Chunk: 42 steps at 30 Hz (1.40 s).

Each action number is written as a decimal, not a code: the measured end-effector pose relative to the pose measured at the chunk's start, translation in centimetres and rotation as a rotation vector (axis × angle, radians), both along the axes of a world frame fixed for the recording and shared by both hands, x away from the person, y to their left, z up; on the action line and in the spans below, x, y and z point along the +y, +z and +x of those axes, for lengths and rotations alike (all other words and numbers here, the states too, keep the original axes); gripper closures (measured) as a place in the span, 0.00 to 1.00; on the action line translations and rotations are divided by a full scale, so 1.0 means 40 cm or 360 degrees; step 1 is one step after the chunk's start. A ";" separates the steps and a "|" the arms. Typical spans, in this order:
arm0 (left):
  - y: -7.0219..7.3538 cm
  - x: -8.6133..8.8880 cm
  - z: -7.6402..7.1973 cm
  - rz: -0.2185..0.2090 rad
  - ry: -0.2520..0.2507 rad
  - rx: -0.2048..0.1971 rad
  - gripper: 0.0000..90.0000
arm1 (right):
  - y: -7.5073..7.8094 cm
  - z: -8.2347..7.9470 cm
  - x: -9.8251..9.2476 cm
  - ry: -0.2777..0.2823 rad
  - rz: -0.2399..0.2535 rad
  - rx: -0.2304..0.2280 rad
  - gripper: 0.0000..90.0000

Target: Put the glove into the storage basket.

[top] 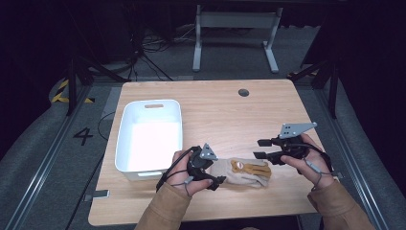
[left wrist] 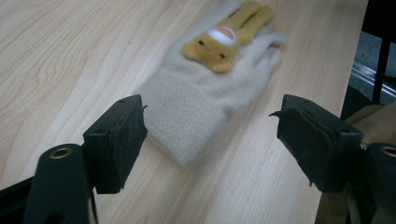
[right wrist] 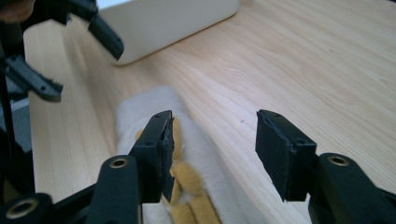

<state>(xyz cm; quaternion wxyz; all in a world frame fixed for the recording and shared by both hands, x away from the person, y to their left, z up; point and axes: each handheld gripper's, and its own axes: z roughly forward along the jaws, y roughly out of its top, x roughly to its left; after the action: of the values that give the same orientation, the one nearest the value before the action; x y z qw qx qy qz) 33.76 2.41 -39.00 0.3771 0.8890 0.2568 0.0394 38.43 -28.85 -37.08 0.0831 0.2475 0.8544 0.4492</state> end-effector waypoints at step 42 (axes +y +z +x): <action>-0.014 -0.014 0.010 -0.0048 0.0023 -0.0031 0.26 | -0.095 0.106 -0.252 -0.1013 -0.0102 0.0024 0.25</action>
<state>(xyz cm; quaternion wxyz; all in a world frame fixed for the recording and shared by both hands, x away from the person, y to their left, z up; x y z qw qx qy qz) 34.16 1.85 -39.58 0.3927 0.8809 0.2600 0.0469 42.67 -38.92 -40.86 0.2208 0.5029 0.7485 0.3717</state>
